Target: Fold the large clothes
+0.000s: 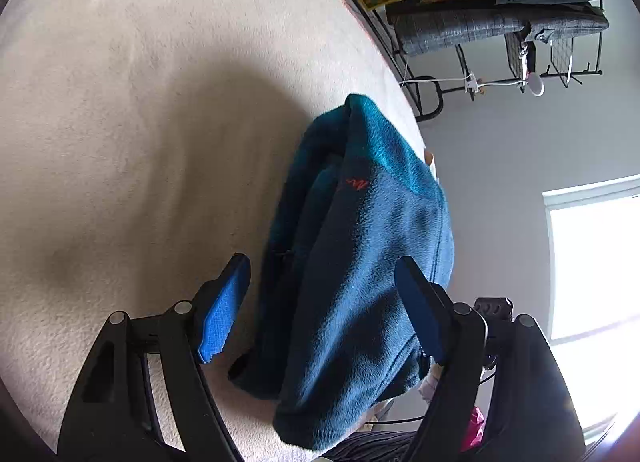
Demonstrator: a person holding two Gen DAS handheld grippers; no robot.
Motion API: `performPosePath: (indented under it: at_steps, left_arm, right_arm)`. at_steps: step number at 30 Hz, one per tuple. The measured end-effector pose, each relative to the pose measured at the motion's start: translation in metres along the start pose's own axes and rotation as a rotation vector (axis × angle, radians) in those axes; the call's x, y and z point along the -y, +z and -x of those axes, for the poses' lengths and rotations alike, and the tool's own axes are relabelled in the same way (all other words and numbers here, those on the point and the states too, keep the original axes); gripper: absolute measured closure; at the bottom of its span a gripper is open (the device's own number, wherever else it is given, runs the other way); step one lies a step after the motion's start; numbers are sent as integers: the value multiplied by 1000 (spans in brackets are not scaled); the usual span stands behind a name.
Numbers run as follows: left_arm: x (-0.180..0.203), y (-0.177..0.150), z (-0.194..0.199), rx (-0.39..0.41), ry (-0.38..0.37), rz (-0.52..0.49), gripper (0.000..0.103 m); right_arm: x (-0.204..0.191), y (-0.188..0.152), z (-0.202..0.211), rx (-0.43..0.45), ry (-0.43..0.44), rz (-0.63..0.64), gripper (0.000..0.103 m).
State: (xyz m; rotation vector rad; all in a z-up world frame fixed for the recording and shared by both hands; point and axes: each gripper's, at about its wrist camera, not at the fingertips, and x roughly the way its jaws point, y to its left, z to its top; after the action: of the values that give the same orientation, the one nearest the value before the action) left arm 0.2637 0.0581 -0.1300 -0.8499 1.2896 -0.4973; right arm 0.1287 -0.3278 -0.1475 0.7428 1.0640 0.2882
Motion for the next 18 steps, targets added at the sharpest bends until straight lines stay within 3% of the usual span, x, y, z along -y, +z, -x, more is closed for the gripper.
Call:
performPosePath:
  at_steps: [11,16,18]
  left_arm:
    - [5,2,-26,-4,36,-34,28]
    - [18,1,-39,-12,59,-71,43]
    - [21,-1,-39,-2,74,-82,47]
  right_arm:
    - [4,5,-32,-53,74,-19,29]
    - [4,7,-42,-64,105,-42,34]
    - [4,4,-39,-68,118,-49,44]
